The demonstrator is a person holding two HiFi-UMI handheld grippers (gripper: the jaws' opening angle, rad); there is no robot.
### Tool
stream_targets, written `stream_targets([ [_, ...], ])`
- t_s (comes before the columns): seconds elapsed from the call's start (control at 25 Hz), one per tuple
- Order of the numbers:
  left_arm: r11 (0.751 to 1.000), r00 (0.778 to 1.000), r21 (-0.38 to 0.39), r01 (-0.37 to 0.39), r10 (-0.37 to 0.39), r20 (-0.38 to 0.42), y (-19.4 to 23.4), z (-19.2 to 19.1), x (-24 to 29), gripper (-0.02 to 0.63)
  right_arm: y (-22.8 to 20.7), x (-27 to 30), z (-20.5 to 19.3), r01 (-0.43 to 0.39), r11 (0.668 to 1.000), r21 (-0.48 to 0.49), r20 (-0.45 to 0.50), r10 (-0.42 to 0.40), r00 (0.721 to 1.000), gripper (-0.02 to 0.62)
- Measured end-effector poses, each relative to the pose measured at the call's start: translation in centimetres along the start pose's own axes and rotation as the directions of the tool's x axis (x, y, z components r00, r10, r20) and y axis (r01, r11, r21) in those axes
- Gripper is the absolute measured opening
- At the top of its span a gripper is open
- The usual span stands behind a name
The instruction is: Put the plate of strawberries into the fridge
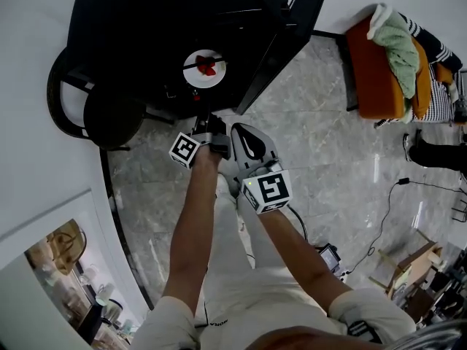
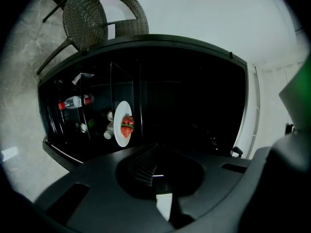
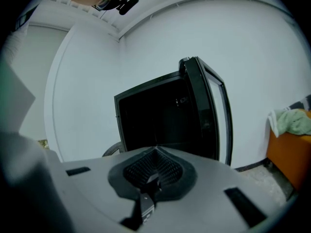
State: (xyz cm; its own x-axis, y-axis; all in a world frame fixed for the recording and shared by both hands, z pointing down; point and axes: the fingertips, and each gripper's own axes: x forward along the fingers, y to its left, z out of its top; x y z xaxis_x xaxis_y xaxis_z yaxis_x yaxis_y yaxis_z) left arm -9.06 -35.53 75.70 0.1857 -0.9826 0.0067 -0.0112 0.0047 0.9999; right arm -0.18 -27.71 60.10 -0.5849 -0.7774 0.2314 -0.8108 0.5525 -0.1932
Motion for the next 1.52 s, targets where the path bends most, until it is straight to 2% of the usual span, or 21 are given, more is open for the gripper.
stream_targets([
  [0.12,0.999,1.000,0.022,0.023,-0.023,-0.011,-1.8,-0.5,-0.7,0.000,0.2,-0.3,0.7,0.003,1.000,0.000,-0.001,-0.003,1.000,0.012],
  [0.28,0.995,0.998,0.088,0.044,-0.039,-0.050,-4.4,-1.0,-2.1,0.000,1.0,-0.9,1.4,0.002,1.000,-0.005,-0.013,-0.002,1.000,0.012],
  [0.56,0.960,0.988,0.280,0.022,0.022,-0.153,-9.1,-1.9,-5.6,0.000,2.4,-2.2,3.2,-0.004,1.000,-0.007,-0.030,0.004,1.000,0.012],
  [0.68,0.912,0.987,0.406,0.060,0.007,-0.160,-12.2,-1.1,-6.9,0.000,3.8,-2.9,5.0,-0.020,1.000,-0.019,-0.020,0.020,1.000,0.012],
  [0.84,0.866,0.985,0.490,0.100,-0.016,-0.173,-17.3,-1.2,-8.5,0.000,5.1,-4.2,7.4,-0.034,0.999,-0.018,-0.003,0.034,0.999,0.012],
  [1.0,0.784,0.980,0.606,0.133,-0.011,-0.200,-22.4,-1.6,-9.8,0.000,6.4,-5.6,9.3,-0.053,0.999,-0.009,-0.001,0.052,0.999,0.012],
  [1.32,0.654,0.982,0.742,0.147,-0.005,-0.190,-30.4,-2.8,-12.5,0.000,7.7,-9.0,14.0,-0.079,0.997,0.005,0.021,0.079,0.997,0.012],
  [1.4,0.629,0.982,0.763,0.149,-0.002,-0.190,-31.9,-3.2,-13.0,0.000,7.8,-9.6,15.3,-0.085,0.996,0.000,0.030,0.085,0.996,0.012],
  [1.52,0.606,0.980,0.779,0.160,-0.002,-0.200,-33.8,-3.8,-14.1,0.000,8.2,-10.5,17.0,-0.095,0.995,0.000,0.038,0.095,0.995,0.012],
])
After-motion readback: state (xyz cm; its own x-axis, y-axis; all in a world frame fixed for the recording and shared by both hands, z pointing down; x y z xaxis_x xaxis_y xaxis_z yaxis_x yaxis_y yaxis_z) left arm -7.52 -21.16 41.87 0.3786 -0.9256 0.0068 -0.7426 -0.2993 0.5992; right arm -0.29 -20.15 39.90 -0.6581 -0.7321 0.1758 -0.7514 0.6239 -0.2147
